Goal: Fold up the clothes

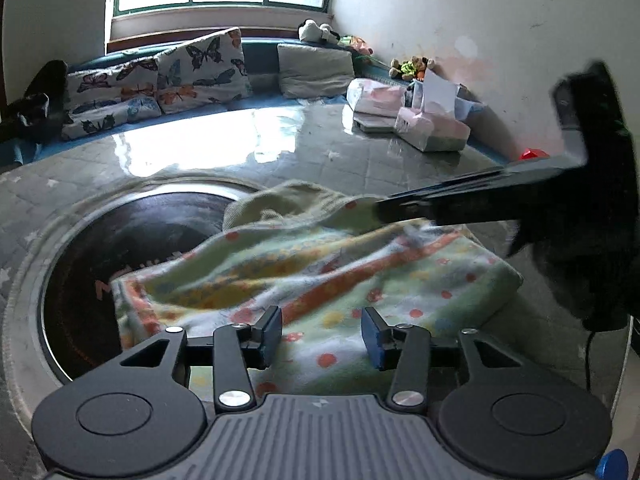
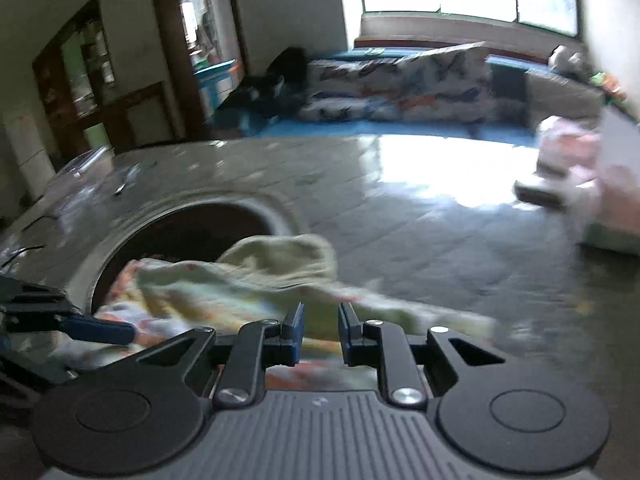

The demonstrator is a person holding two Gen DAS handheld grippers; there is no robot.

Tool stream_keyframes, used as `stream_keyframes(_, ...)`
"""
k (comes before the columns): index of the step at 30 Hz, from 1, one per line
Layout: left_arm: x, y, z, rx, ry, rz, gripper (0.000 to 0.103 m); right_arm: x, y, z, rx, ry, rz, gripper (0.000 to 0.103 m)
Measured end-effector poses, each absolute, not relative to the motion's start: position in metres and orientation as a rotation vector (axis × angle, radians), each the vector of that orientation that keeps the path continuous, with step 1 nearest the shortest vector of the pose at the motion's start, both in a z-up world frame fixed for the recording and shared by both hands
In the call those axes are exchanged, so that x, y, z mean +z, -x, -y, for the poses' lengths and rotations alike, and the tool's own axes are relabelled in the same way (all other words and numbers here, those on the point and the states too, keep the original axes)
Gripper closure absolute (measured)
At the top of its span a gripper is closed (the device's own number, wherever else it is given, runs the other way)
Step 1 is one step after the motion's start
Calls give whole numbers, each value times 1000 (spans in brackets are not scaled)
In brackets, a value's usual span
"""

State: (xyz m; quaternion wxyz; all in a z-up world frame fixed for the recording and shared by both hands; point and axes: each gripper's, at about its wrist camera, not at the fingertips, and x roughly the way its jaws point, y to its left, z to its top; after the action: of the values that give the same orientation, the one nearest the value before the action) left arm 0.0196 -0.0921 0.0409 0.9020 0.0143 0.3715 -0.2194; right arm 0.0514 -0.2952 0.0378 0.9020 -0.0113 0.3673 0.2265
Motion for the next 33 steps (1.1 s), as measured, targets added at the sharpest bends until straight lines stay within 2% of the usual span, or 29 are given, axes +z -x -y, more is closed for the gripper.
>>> stream_keyframes(7,35,-17,91,-456,-37,-766,54,23,-86,280,423,8,-785,85)
stream_keyframes(15,50,-32,77,-400,18,-728,54,41,-70,263,517,57,-754,84)
stream_keyframes(25,45,-82,65,-332,73,-778,63,28,-88,247,513,46,-763,83)
stream_keyframes(33,30,-103,64,-289,78,-814,66,35,-46,252,579,174,-761,82)
